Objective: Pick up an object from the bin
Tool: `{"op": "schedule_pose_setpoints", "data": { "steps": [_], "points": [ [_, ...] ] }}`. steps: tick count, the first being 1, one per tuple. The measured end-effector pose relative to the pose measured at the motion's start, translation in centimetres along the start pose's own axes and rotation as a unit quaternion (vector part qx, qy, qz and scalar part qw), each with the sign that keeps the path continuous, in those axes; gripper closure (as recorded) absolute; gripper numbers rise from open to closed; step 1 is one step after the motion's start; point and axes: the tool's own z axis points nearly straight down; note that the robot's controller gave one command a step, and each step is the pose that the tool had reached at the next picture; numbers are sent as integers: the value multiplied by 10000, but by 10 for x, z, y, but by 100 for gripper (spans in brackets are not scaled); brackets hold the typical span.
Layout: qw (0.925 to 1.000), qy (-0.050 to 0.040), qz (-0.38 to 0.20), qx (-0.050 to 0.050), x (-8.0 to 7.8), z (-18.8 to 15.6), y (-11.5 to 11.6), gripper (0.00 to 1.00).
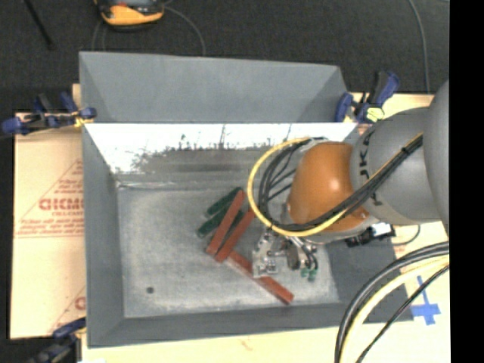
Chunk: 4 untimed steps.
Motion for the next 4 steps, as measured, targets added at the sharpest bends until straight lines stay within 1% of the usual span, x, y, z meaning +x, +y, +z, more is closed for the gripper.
{"op": "schedule_pose_setpoints", "data": {
  "steps": [1,2,3,4],
  "points": [
    [9996,-289,11,-16,-13,-3,1,0],
    [10000,-4,0,-1,0,0,0,100],
    [9996,-275,10,-17,-12,-3,1,0],
    [10000,0,-1,-3,0,0,0,100]
  ]
}}
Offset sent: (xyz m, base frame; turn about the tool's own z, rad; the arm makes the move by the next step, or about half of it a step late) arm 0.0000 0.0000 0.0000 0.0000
